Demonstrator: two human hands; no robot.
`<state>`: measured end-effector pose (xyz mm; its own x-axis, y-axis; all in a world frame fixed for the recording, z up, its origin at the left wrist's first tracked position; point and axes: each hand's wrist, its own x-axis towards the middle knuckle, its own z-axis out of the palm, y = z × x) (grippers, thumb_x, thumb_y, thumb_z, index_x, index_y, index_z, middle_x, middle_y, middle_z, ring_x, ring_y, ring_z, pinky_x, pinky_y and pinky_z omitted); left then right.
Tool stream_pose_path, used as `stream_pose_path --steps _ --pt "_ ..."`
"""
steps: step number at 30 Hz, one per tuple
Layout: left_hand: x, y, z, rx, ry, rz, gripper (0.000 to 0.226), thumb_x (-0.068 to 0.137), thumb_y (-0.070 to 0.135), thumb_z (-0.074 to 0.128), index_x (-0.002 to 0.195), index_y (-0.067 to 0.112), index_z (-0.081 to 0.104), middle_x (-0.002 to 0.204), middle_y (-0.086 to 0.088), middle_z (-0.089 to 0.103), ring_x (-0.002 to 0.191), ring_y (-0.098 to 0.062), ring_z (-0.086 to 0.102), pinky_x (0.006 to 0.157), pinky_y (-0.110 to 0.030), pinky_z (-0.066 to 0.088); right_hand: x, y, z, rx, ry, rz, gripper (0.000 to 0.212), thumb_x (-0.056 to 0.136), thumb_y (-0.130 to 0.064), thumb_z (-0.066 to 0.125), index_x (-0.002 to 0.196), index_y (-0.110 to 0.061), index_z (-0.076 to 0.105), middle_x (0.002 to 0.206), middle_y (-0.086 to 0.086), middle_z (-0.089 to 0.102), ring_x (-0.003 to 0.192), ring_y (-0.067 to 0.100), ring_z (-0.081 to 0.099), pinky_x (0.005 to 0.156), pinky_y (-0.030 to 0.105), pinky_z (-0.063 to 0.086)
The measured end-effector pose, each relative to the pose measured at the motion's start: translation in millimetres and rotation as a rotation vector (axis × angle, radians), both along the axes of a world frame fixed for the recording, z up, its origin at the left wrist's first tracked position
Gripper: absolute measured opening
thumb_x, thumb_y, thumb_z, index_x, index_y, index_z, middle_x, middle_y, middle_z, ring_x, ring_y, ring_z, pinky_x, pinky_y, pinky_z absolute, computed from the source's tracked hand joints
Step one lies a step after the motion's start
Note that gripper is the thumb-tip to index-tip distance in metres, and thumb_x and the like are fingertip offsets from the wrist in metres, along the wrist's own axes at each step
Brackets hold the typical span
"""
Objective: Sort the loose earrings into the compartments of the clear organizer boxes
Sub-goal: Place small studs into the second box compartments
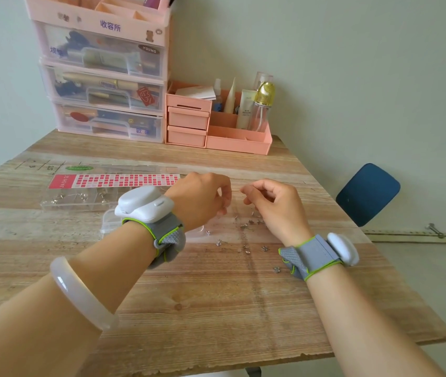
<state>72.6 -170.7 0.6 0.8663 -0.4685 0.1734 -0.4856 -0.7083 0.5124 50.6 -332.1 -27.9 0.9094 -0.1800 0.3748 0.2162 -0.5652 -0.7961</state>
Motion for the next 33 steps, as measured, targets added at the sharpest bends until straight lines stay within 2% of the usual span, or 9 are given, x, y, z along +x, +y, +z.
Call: stream_pose_path --steps 2,7,10,12,18,23,28,33 --pt "-1 3 -1 -0.012 -0.020 0.001 0.010 0.086 0.015 0.053 0.082 0.021 0.059 0.074 0.006 0.071 0.074 -0.012 0.065 0.060 -0.021 0.048 -1 1 1 -0.013 -0.005 0.009 0.013 0.086 -0.023 0.063 0.080 -0.015 0.071 0.064 -0.010 0.066 0.050 -0.003 0.051 0.059 0.019 0.039" --pt "-2 14 -1 -0.056 -0.071 0.016 0.006 0.083 0.017 0.056 0.080 0.021 0.060 0.078 0.004 0.071 0.077 -0.015 0.066 0.074 -0.036 0.055 -3 6 2 -0.073 -0.020 0.026 0.014 0.086 -0.024 0.063 0.079 -0.014 0.071 0.066 -0.008 0.067 0.054 -0.002 0.053 0.059 0.014 0.039" --pt "-4 22 -1 -0.066 -0.084 0.022 0.007 0.083 0.018 0.057 0.079 0.022 0.060 0.078 0.006 0.070 0.076 -0.014 0.066 0.075 -0.035 0.055 -4 9 7 -0.056 -0.008 0.081 0.008 0.084 -0.022 0.066 0.079 -0.019 0.071 0.069 -0.005 0.069 0.063 0.008 0.059 0.065 0.021 0.045" --pt "-6 25 -1 -0.098 -0.096 0.026 0.006 0.082 0.017 0.058 0.079 0.020 0.062 0.077 0.005 0.070 0.076 -0.014 0.067 0.076 -0.035 0.055 -4 13 11 -0.043 0.017 0.140 0.005 0.083 -0.020 0.067 0.080 -0.022 0.071 0.071 -0.006 0.069 0.065 0.007 0.060 0.068 0.023 0.048" --pt "-10 28 -5 -0.166 -0.100 0.023 0.007 0.078 0.014 0.062 0.077 0.021 0.063 0.077 0.007 0.070 0.074 -0.010 0.067 0.075 -0.033 0.055 -9 19 11 -0.087 0.032 0.217 0.006 0.081 -0.021 0.069 0.080 -0.027 0.070 0.071 -0.012 0.066 0.063 0.001 0.054 0.062 0.016 0.045" --pt "-11 33 -7 -0.259 -0.101 0.014 0.008 0.076 0.011 0.064 0.075 0.019 0.064 0.075 0.008 0.069 0.072 -0.005 0.066 0.076 -0.032 0.055 -15 21 10 -0.164 0.032 0.209 0.007 0.078 -0.023 0.072 0.080 -0.030 0.071 0.075 -0.010 0.069 0.067 0.009 0.056 0.063 0.016 0.043" --pt "-11 33 -9 -0.297 -0.065 -0.012 0.017 0.075 0.013 0.066 0.074 0.026 0.056 0.076 0.013 0.064 0.071 0.002 0.064 0.073 -0.023 0.053 -18 23 11 -0.176 0.034 0.201 0.008 0.078 -0.022 0.073 0.080 -0.029 0.071 0.073 -0.010 0.068 0.063 0.002 0.052 0.061 0.013 0.041" --pt "-11 32 -8 -0.355 -0.051 -0.068 0.024 0.075 0.009 0.069 0.078 0.026 0.052 0.077 0.012 0.062 0.073 0.005 0.063 0.067 -0.012 0.049 -21 23 13 -0.159 0.017 0.209 0.006 0.077 -0.021 0.073 0.080 -0.026 0.072 0.074 -0.007 0.068 0.065 0.006 0.053 0.063 0.014 0.042"
